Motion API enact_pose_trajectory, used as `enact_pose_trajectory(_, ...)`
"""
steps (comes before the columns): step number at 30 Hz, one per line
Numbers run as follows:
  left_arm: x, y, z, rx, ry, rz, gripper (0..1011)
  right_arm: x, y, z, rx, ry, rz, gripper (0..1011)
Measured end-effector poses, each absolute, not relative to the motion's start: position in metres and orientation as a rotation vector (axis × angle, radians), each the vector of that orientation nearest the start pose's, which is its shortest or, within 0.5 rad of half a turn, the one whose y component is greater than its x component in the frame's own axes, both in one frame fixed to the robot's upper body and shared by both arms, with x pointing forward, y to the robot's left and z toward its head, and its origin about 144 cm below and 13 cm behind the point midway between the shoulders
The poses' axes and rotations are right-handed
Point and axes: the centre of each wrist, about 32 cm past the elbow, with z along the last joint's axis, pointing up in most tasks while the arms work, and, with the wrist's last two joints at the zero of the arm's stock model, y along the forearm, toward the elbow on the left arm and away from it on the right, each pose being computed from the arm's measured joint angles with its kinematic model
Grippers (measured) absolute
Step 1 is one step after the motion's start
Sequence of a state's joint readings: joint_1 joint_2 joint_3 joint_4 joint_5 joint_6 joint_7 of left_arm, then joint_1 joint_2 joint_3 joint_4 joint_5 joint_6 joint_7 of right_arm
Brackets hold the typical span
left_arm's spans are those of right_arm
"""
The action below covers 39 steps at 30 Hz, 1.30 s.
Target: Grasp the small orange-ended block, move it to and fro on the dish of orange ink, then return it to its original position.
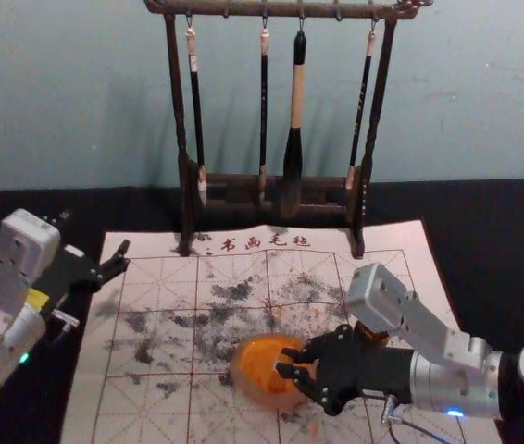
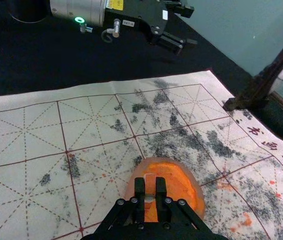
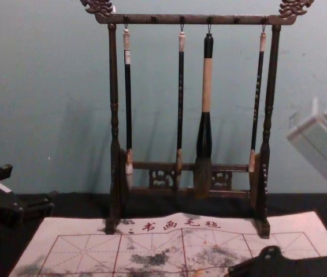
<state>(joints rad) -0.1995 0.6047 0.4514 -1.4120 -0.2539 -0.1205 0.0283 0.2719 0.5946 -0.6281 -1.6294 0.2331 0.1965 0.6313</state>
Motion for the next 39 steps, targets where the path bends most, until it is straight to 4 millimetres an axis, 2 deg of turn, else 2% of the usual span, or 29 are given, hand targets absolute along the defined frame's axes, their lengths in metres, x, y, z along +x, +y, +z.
enact_pose_trajectory(20,0.489,0.31,1.14,0.304,-0.285,1.248,1001,0.487,-0.215,1.183,-0.495,-0.117,-0.443,92)
enact_pose_trajectory(39,0.489,0.31,1.14,0.304,-0.285,1.248,1001,0.494,-0.224,1.188,-0.531,-0.113,-0.503,92)
